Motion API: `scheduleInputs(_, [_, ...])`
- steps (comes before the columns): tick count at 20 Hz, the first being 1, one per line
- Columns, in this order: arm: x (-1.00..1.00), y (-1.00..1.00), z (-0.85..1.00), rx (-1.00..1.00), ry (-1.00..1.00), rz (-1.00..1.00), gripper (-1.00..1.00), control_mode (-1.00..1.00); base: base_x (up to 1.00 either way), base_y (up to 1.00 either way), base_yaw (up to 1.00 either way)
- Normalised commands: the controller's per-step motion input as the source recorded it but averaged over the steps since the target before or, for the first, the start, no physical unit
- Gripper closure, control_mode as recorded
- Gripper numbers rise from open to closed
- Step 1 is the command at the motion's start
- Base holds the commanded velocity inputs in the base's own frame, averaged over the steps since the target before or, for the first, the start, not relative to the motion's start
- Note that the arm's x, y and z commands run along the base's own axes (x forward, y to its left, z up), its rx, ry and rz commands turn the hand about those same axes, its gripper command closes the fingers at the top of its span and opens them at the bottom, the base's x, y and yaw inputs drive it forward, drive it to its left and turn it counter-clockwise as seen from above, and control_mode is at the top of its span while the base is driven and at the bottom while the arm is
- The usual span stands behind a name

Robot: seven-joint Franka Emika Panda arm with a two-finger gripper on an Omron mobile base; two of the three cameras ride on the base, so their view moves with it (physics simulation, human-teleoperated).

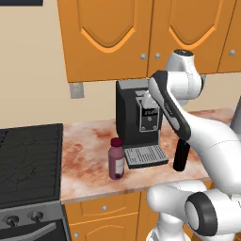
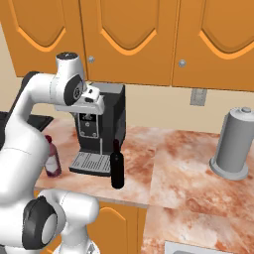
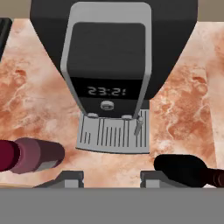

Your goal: There is a wine glass and glass cup on the dining counter. Place the wine bottle next to the wine glass and the juice bottle next to the glass cup.

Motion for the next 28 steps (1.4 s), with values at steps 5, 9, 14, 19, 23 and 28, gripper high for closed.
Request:
scheduleInputs(5, [-0.08,-0.36,-0.11,0.09,-0.01,0.0,-1.0,-1.0,0.0,0.0,0.0])
scheduleInputs(9, [-0.61,-0.73,-0.31,0.05,-0.12,0.08,-1.0,-1.0,0.0,0.0,0.0])
scheduleInputs(14, [-0.61,-0.55,-0.39,0.15,-0.04,0.26,-1.0,-1.0,0.0,0.0,0.0])
scheduleInputs(19, [-0.4,-0.62,-0.22,0.22,-0.15,0.4,-1.0,-1.0,0.0,0.0,0.0])
scheduleInputs(23, [0.0,-0.69,-0.51,0.2,-0.13,0.5,-1.0,-1.0,0.0,0.0,0.0])
scheduleInputs(28, [0.25,-0.61,-0.52,0.16,-0.14,0.35,-1.0,-1.0,0.0,0.0,0.0])
